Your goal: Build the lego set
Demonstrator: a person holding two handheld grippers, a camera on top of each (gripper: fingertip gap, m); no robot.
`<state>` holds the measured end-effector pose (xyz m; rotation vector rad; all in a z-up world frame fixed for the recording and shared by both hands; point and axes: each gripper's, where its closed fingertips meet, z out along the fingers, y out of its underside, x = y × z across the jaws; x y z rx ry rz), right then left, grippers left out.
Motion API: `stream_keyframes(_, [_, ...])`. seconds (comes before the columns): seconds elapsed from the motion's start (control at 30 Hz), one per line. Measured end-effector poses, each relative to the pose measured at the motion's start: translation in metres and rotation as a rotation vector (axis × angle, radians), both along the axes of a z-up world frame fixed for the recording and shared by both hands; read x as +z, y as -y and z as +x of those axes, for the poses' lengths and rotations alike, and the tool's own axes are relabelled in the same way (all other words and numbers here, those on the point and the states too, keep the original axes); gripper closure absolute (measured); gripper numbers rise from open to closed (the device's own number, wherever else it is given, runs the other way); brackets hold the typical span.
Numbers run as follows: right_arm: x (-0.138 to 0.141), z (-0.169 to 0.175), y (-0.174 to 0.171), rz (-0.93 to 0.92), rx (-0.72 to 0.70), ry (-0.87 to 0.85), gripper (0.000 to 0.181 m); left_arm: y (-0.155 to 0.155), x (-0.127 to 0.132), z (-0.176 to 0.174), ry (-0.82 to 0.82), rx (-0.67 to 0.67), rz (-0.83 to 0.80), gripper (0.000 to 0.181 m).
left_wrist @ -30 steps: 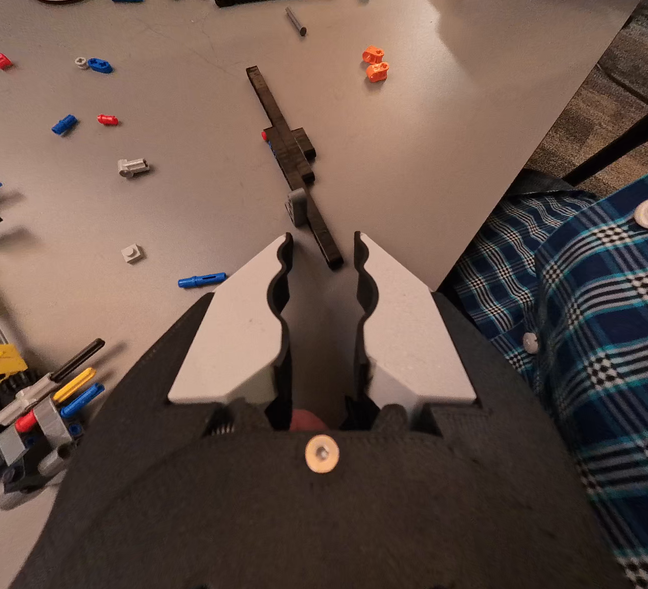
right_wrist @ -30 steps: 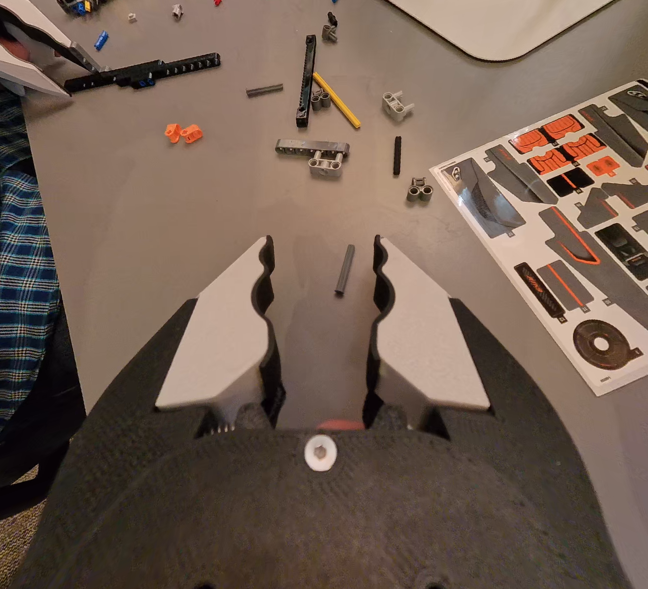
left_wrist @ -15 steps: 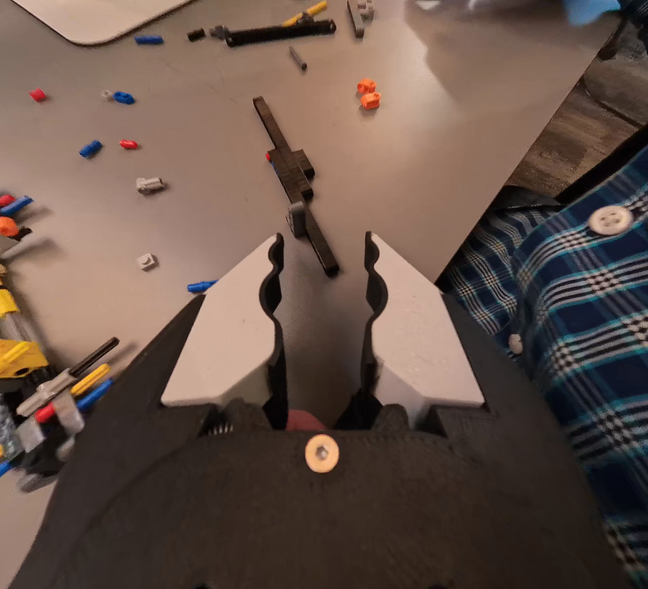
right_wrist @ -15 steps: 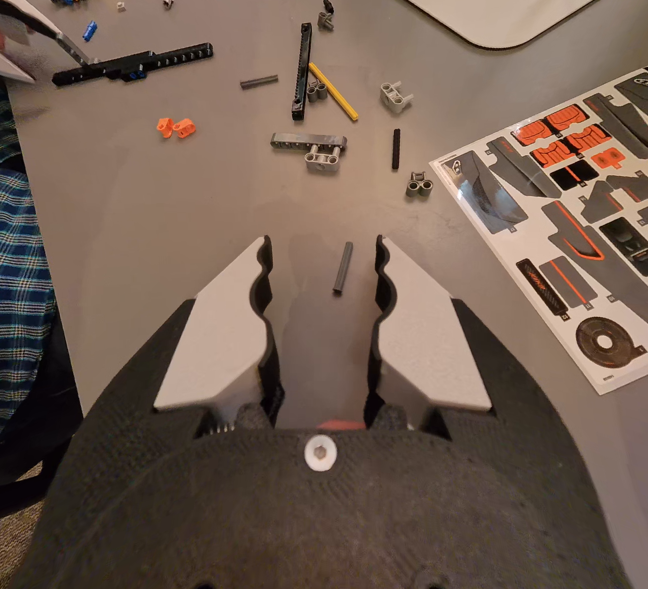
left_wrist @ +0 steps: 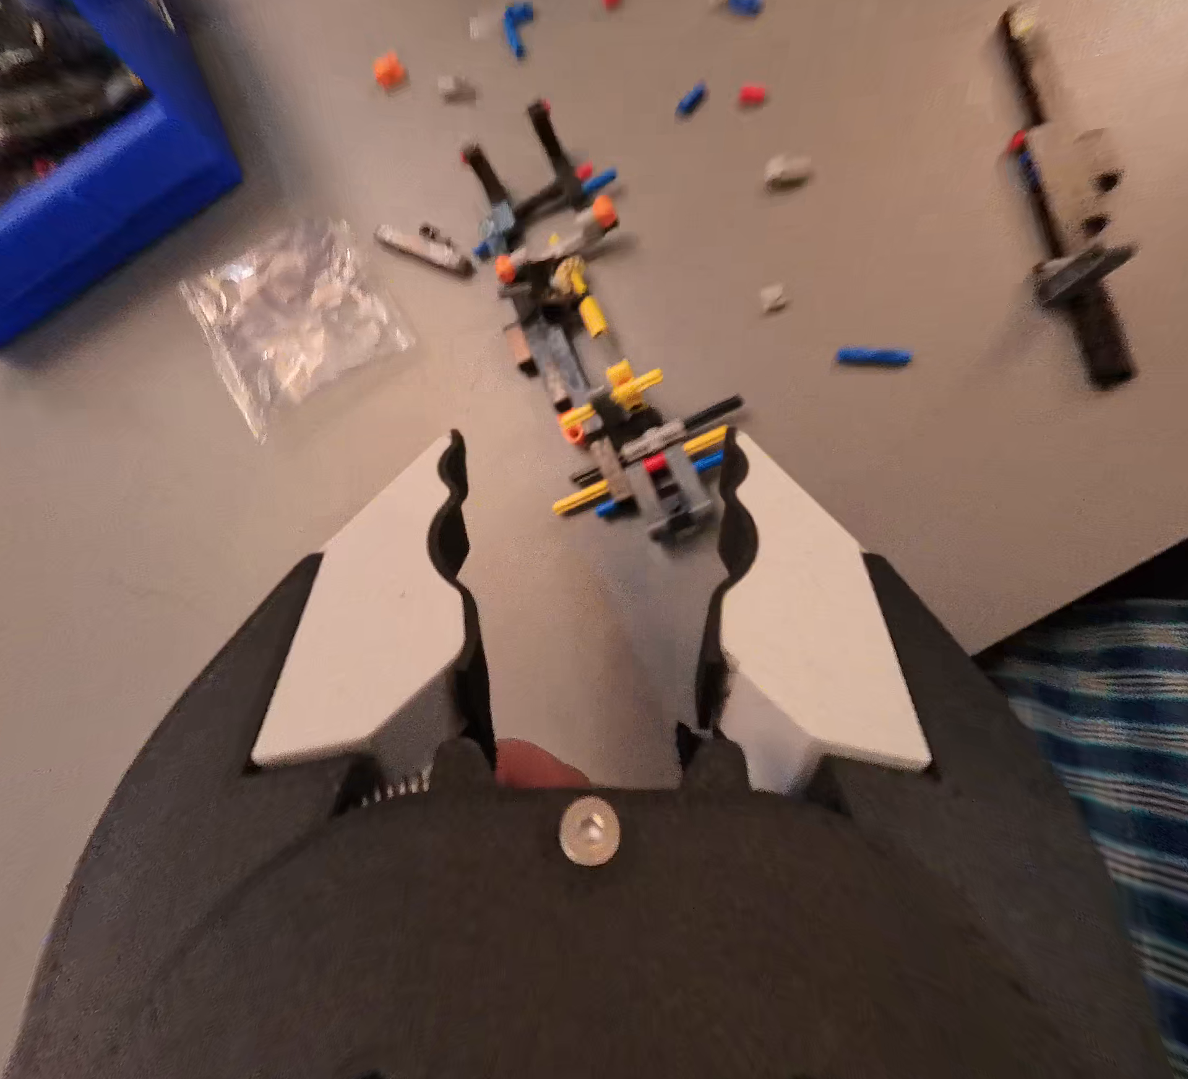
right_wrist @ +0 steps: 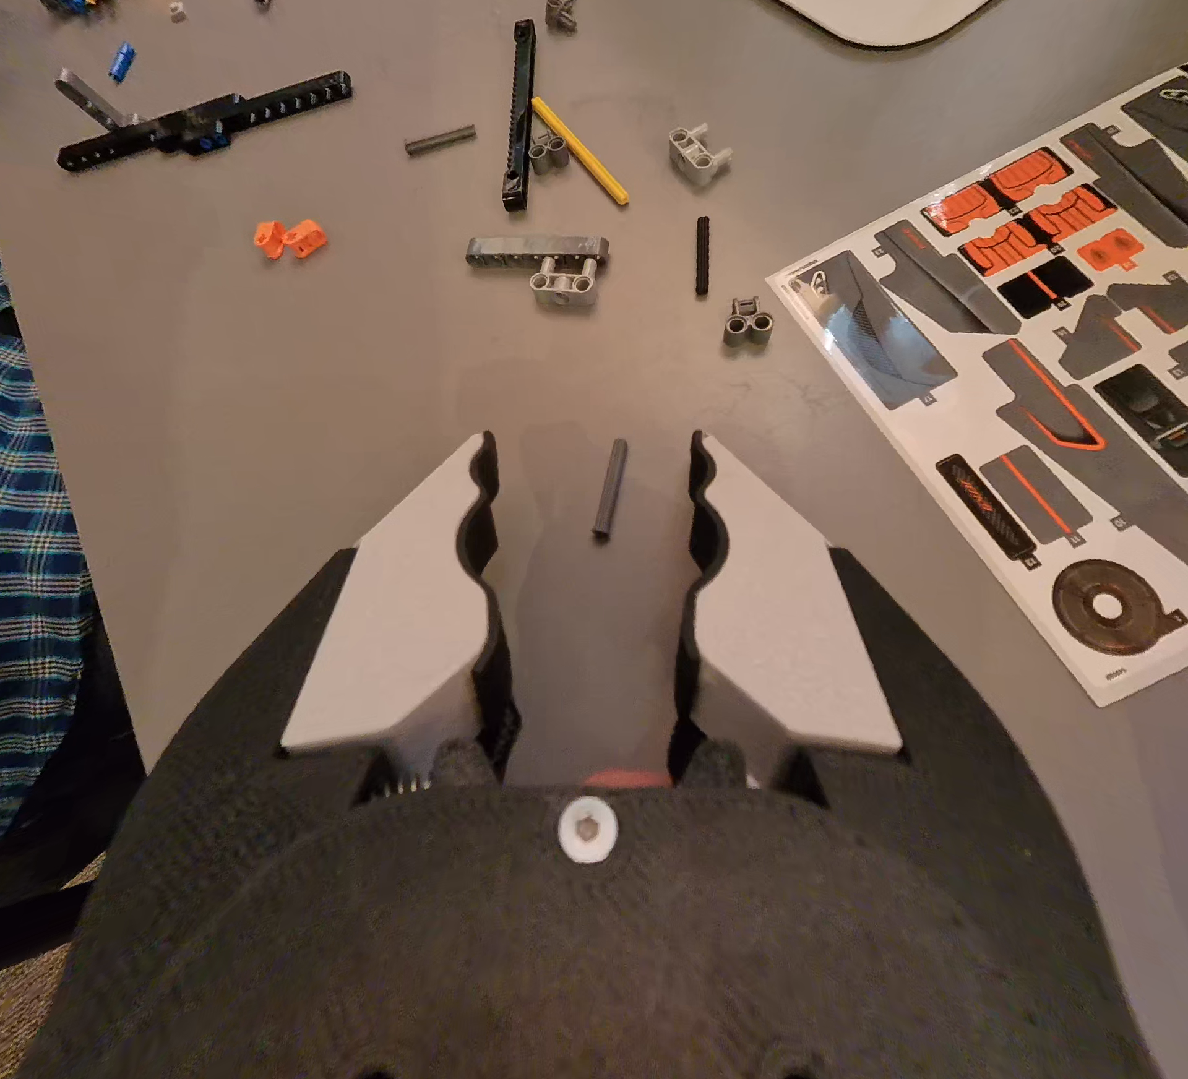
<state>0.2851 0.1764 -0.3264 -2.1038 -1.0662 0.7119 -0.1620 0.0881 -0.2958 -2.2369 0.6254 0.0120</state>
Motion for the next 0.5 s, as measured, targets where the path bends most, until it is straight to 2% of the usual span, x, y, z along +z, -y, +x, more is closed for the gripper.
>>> stream_keyframes(0.1, [-0.001, 0.0, -0.001, 0.001, -0.01, 0.009, 0.123, -0.002, -0.015, -0.008, 0.024, -0.007, -0.045, 0.108])
stream_keyframes(0.2, [-0.003, 0.0, -0.002, 0.0, -0.014, 0.021, 0.124, 0.0, -0.03, 0.0, 0.054, -0.053, -0.105, 0.107])
stream_keyframes(0.3, [-0.005, 0.0, -0.002, -0.005, -0.014, 0.034, 0.124, -0.003, -0.028, 0.008, 0.1, -0.106, -0.107, 0.117])
stream_keyframes(0.4, [-0.005, 0.001, -0.003, -0.008, -0.022, 0.034, 0.125, -0.005, -0.029, 0.009, 0.182, -0.115, -0.141, 0.117])
stream_keyframes(0.5, [-0.005, 0.002, -0.005, -0.006, -0.036, 0.033, 0.126, -0.011, -0.034, 0.007, 0.146, -0.121, -0.128, 0.124])
